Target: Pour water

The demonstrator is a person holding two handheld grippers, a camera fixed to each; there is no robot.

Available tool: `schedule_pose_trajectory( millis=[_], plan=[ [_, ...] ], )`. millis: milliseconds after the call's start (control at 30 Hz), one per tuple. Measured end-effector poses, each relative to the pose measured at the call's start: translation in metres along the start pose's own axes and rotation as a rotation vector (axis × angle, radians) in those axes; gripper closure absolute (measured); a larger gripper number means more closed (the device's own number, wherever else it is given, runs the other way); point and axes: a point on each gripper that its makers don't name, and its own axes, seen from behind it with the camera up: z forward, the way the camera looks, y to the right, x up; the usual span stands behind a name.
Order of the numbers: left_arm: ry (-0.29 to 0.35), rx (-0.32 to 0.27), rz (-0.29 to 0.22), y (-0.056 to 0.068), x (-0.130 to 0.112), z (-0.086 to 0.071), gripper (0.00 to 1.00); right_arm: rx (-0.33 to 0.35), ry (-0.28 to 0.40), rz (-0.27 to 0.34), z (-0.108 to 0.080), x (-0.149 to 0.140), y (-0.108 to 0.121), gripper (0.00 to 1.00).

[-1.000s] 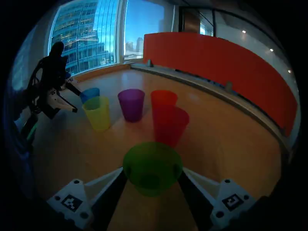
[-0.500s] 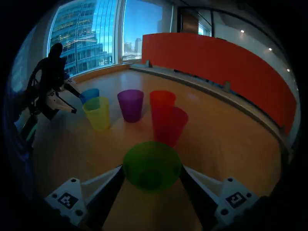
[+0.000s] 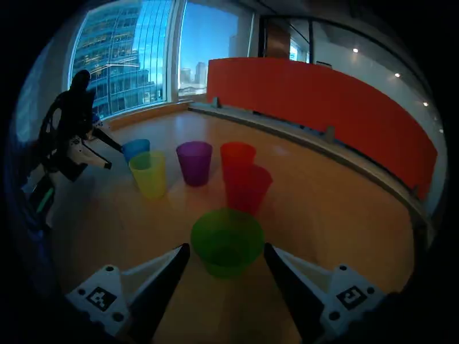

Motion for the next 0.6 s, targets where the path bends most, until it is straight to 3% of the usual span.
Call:
schedule_pose_trajectory(
  millis=[300, 600],
  plan=[
    [0.048, 0.034, -0.008, -0.002, 0.014, -0.017, 0.07, -0.034, 0.058, 0.008, -0.018, 0.019, 0.003, 0.0],
    [0.143, 0.087, -0.029, -0.01, 0.04, -0.032, 0.07, -0.09, 0.162, 0.023, -0.033, 0.052, 0.005, 0.0]
  ],
)
